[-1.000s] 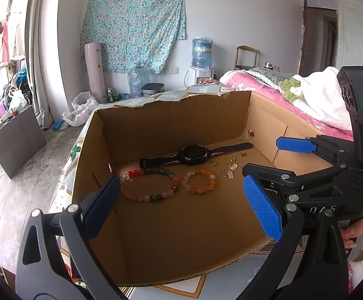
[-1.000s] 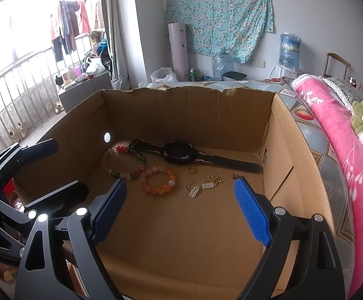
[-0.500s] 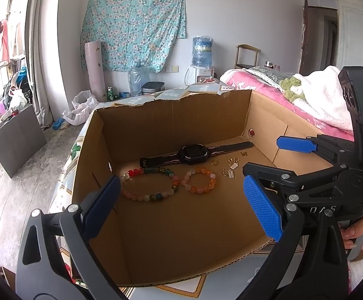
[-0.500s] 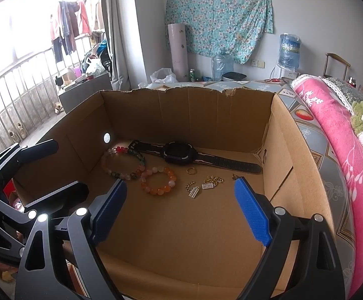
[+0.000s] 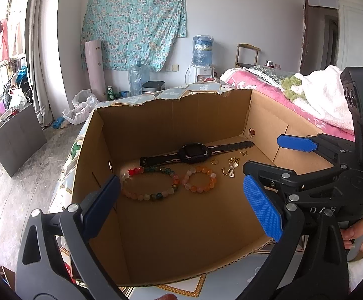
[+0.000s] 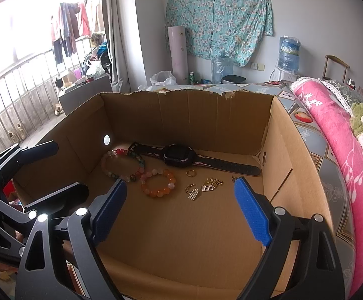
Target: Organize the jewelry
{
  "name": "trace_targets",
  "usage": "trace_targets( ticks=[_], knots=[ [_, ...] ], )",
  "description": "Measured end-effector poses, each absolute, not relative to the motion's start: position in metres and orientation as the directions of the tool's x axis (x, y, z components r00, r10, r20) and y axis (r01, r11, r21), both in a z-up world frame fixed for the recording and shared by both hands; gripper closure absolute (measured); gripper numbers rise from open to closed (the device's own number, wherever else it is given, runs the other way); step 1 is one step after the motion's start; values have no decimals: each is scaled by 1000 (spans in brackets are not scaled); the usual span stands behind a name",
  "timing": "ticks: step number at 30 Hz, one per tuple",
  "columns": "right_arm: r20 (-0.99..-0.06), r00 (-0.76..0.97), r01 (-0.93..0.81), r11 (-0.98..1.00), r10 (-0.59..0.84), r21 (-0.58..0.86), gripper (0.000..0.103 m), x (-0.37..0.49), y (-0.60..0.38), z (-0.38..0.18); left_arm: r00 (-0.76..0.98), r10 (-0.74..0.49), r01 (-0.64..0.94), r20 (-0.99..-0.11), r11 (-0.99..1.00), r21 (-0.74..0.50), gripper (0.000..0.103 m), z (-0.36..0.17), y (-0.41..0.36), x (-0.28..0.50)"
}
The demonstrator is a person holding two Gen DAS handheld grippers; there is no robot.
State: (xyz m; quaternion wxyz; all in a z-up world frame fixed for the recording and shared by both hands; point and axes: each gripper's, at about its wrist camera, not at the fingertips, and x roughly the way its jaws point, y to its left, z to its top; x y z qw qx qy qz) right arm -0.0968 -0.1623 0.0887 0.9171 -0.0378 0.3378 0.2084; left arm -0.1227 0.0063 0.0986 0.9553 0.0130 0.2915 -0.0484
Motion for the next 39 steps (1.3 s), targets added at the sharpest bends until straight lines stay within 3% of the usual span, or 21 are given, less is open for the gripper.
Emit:
trace_targets(
  ticks=[39],
  knots=[
    [-614,702,-408,910,360,67,17,-97,-161,89,826,-82,96,-558,995,-4,8,99,7,-122]
  ],
)
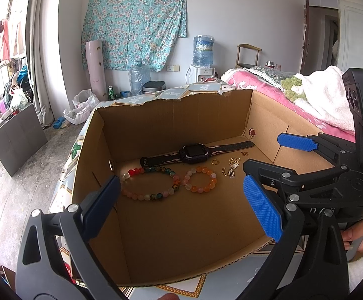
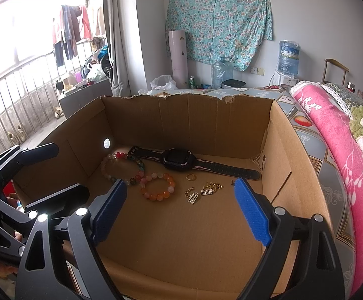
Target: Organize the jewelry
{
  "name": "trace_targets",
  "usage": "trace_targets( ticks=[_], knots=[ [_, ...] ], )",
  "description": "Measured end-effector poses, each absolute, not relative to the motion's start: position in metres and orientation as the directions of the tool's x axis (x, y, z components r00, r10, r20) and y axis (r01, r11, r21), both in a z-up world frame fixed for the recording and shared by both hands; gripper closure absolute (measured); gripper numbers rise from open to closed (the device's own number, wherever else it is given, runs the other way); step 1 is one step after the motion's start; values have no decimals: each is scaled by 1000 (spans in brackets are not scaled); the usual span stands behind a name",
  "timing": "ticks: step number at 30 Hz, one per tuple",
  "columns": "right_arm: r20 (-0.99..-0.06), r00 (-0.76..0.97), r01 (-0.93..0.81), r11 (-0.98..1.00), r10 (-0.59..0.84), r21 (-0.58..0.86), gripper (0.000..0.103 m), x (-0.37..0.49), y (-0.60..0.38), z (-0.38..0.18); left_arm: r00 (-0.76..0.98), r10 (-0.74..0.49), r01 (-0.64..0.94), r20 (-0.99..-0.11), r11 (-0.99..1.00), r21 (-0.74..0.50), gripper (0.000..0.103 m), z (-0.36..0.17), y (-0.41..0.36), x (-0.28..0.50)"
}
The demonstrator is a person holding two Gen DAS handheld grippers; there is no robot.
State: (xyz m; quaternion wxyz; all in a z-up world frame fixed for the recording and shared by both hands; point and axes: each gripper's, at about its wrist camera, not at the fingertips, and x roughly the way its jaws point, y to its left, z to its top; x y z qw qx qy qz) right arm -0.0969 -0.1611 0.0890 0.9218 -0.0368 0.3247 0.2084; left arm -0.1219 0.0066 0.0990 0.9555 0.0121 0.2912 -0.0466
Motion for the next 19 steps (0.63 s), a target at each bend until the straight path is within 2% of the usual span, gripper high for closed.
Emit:
trace_targets(
  ticks=[12,19],
  knots=[
    [-613,703,-408,910,360,67,17,-97,-161,89,835,-82,95,-545,995,-4,8,98,7,-123],
    [-612,702,-411,909,364,68,17,-97,-161,90,868,-86,97,-489,995,-3,8,96,7,-129]
  ],
)
